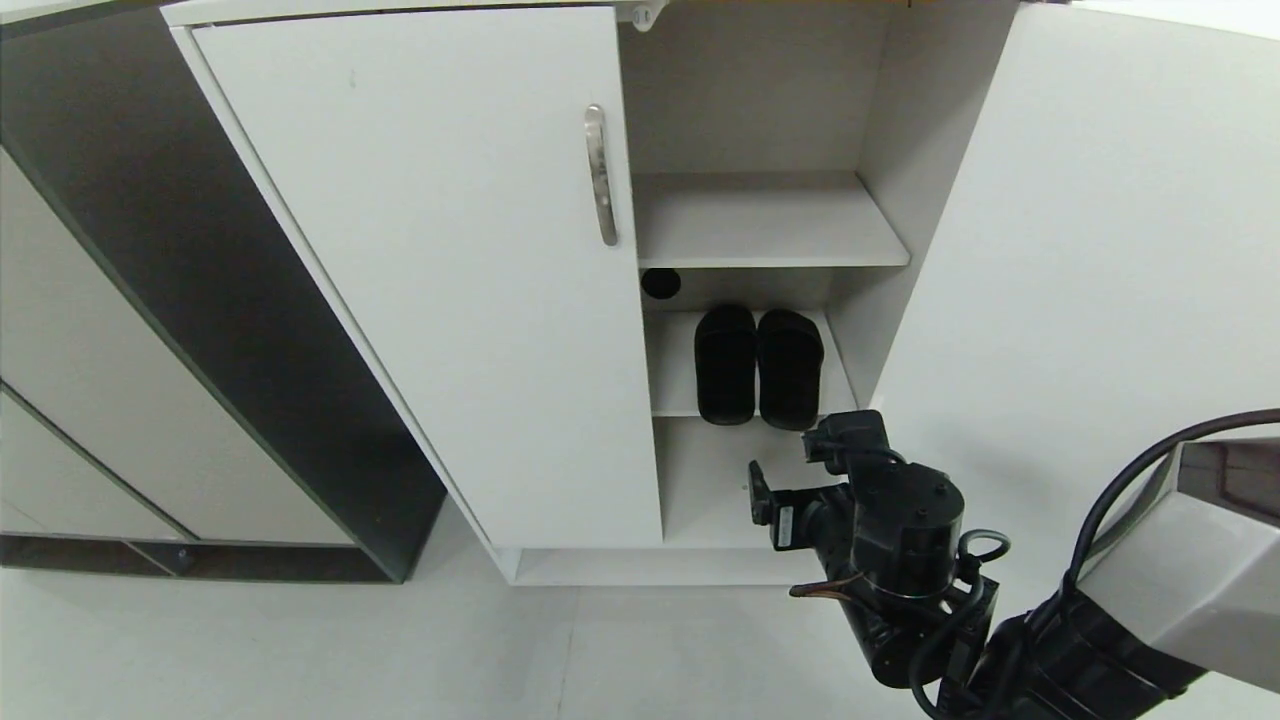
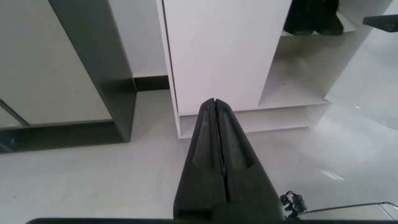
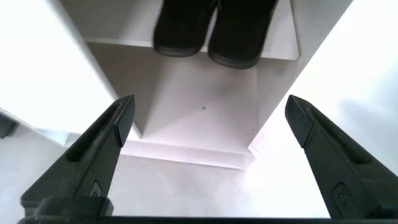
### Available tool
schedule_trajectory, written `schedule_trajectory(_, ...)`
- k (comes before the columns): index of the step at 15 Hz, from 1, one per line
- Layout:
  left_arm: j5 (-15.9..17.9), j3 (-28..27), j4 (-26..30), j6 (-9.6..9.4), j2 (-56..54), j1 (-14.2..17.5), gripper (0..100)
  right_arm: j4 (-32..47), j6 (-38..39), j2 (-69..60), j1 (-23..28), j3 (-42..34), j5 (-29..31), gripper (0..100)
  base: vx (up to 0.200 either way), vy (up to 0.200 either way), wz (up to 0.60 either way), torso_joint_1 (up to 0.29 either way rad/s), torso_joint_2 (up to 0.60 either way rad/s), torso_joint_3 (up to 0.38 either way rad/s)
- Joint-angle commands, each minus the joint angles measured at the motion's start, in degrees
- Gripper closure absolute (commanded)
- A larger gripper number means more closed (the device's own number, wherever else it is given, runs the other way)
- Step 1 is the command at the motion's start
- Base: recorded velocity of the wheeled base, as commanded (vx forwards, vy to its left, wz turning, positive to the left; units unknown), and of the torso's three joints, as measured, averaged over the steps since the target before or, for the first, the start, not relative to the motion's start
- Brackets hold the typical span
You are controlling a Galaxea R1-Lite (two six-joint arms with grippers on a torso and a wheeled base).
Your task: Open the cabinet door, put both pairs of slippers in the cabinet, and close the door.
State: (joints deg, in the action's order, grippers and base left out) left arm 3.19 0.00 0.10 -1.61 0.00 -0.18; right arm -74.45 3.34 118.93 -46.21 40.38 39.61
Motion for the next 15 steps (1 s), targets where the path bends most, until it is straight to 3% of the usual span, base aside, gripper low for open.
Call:
schedule_trajectory(1,0.0,0.0,0.0,0.12,0.1,0.0,100,0.0,0.0,-0.1,0.1,0.0,0.0,0,0.0,0.0,0.0,0.0,0.0,0.0)
schedule_trajectory(7,0.0,0.0,0.0,0.03,0.1,0.0,100,0.0,-0.3,-0.1,0.2,0.1,0.0,0,0.0,0.0,0.0,0.001,0.0,0.017)
schedule_trajectory(15,0.0,0.0,0.0,0.03,0.1,0.0,100,0.1,-0.3,0.7,0.7,0.8,0.0,0,0.0,0.0,0.0,0.003,0.0,0.192)
